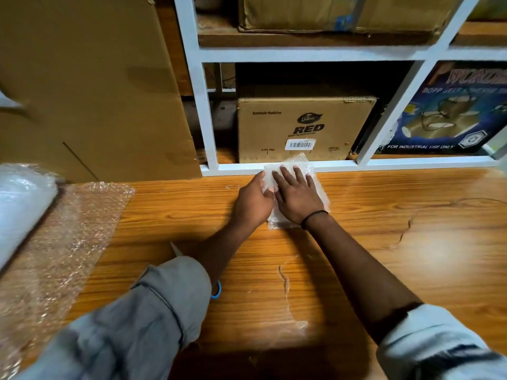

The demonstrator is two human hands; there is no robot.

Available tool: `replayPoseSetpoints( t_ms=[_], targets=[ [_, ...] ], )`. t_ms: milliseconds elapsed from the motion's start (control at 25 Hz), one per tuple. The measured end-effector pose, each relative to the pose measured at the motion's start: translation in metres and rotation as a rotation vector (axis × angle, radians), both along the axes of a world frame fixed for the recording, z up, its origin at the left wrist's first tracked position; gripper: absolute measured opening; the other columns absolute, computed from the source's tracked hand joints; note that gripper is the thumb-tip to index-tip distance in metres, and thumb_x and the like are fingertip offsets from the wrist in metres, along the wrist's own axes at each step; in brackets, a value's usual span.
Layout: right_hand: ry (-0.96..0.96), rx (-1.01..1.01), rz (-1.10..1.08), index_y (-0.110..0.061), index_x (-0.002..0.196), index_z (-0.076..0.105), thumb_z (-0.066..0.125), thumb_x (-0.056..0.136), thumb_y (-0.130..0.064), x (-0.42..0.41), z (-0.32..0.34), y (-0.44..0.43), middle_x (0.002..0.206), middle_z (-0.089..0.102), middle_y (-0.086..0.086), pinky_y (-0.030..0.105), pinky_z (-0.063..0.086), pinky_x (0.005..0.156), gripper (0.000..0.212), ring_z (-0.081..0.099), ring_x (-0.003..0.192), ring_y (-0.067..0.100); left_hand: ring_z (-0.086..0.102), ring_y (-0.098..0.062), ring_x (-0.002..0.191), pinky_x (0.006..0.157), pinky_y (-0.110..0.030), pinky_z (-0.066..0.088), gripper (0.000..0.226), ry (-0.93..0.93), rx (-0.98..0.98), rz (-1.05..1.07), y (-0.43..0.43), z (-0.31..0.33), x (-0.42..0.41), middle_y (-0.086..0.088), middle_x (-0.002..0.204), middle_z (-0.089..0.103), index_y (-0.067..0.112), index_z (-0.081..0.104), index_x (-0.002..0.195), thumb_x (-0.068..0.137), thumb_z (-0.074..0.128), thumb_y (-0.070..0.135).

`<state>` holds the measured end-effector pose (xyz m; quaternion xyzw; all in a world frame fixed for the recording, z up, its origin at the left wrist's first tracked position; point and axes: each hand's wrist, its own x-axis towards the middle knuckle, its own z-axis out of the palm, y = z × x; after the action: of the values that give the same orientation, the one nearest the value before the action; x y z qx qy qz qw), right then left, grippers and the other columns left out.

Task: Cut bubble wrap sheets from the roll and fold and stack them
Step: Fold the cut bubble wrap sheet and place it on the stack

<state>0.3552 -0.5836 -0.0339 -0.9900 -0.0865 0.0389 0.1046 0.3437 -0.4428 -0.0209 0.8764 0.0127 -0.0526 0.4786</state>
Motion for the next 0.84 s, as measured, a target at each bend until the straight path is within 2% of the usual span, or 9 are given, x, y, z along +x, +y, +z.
replayPoseSetpoints(
  t_ms=[80, 160, 240, 320, 400, 480, 600, 720, 840],
  targets=[
    [0.041, 0.071, -0.056, -0.021, 0.164, 0.02, 0.031, 0.111, -0.035, 0.0, 0.0, 0.009, 0.174, 0.011, 0.005, 0.053, 0.003, 0.127, 0.056, 0.001, 0.16, 0.032, 0.054, -0.023, 0.136, 0.102, -0.021, 0.04, 0.057, 0.014, -0.028, -0.012, 0.001, 0.0, -0.002, -0.011, 0.15, 0.054, 0.015, 0.038, 0.158, 0.103, 0.057, 0.017],
    [0.015, 0.169, -0.078, -0.02, 0.163, 0.025, 0.033, 0.111, -0.031, 0.0, 0.009, 0.009, 0.172, 0.018, 0.007, 0.053, 0.004, 0.127, 0.054, 0.004, 0.16, 0.033, 0.058, -0.024, 0.13, 0.104, -0.027, 0.045, 0.055, -0.014, -0.005, 0.0, 0.004, 0.001, -0.005, -0.009, 0.146, 0.058, 0.016, 0.046, 0.153, 0.102, 0.061, 0.027],
    [-0.067, 0.285, -0.106, -0.019, 0.16, 0.035, 0.036, 0.111, -0.026, 0.0, 0.019, -0.002, 0.169, 0.029, 0.008, 0.052, 0.008, 0.127, 0.05, 0.011, 0.159, 0.033, 0.059, -0.024, 0.124, 0.099, -0.031, 0.047, 0.041, -0.114, 0.089, 0.023, 0.007, 0.003, -0.006, -0.004, 0.135, 0.063, 0.02, 0.061, 0.133, 0.097, 0.066, 0.039],
    [-0.12, 0.327, -0.115, -0.019, 0.157, 0.041, 0.038, 0.11, -0.02, -0.001, 0.025, -0.017, 0.166, 0.035, 0.008, 0.05, 0.011, 0.128, 0.047, 0.015, 0.159, 0.031, 0.054, -0.025, 0.121, 0.097, -0.036, 0.046, 0.03, -0.162, 0.222, 0.048, 0.008, 0.006, -0.009, 0.0, 0.127, 0.06, 0.028, 0.068, 0.104, 0.091, 0.066, 0.056],
    [-0.089, 0.277, -0.077, -0.019, 0.158, 0.041, 0.037, 0.109, -0.014, -0.003, 0.027, -0.026, 0.166, 0.034, 0.009, 0.049, 0.012, 0.128, 0.049, 0.015, 0.159, 0.03, 0.049, -0.028, 0.124, 0.099, -0.042, 0.044, 0.039, -0.109, 0.39, 0.033, 0.003, 0.009, -0.012, 0.0, 0.127, 0.058, 0.032, 0.069, 0.092, 0.087, 0.061, 0.069],
    [-0.041, 0.218, -0.029, -0.019, 0.158, 0.039, 0.037, 0.106, -0.007, -0.003, 0.024, -0.031, 0.167, 0.033, 0.009, 0.049, 0.014, 0.128, 0.053, 0.014, 0.159, 0.029, 0.046, -0.032, 0.128, 0.101, -0.044, 0.041, 0.05, -0.038, 0.497, 0.01, -0.005, 0.012, -0.013, -0.003, 0.131, 0.058, 0.03, 0.073, 0.097, 0.086, 0.057, 0.075],
    [-0.014, 0.22, -0.013, -0.019, 0.158, 0.04, 0.036, 0.1, 0.002, -0.004, 0.026, -0.031, 0.167, 0.034, 0.009, 0.048, 0.019, 0.127, 0.062, 0.015, 0.159, 0.029, 0.045, -0.033, 0.131, 0.103, -0.045, 0.039, 0.055, 0.048, 0.511, 0.046, -0.014, 0.013, -0.008, -0.004, 0.134, 0.06, 0.027, 0.073, 0.112, 0.085, 0.059, 0.073],
    [-0.014, 0.242, -0.029, -0.019, 0.157, 0.041, 0.035, 0.099, 0.004, -0.007, 0.029, -0.028, 0.167, 0.034, 0.007, 0.044, 0.022, 0.127, 0.063, 0.015, 0.159, 0.028, 0.048, -0.031, 0.127, 0.101, -0.045, 0.04, 0.036, 0.092, 0.378, 0.107, -0.014, 0.016, -0.004, -0.001, 0.124, 0.066, 0.025, 0.074, 0.101, 0.083, 0.066, 0.055],
    [-0.056, 0.212, -0.012, -0.019, 0.156, 0.044, 0.039, 0.104, -0.002, -0.004, 0.032, -0.026, 0.165, 0.038, 0.006, 0.045, 0.025, 0.126, 0.055, 0.018, 0.158, 0.029, 0.049, -0.03, 0.12, 0.091, -0.041, 0.04, 0.031, 0.137, 0.299, 0.132, -0.008, 0.026, 0.002, 0.002, 0.109, 0.07, 0.023, 0.073, 0.091, 0.079, 0.066, 0.051]
  ],
)
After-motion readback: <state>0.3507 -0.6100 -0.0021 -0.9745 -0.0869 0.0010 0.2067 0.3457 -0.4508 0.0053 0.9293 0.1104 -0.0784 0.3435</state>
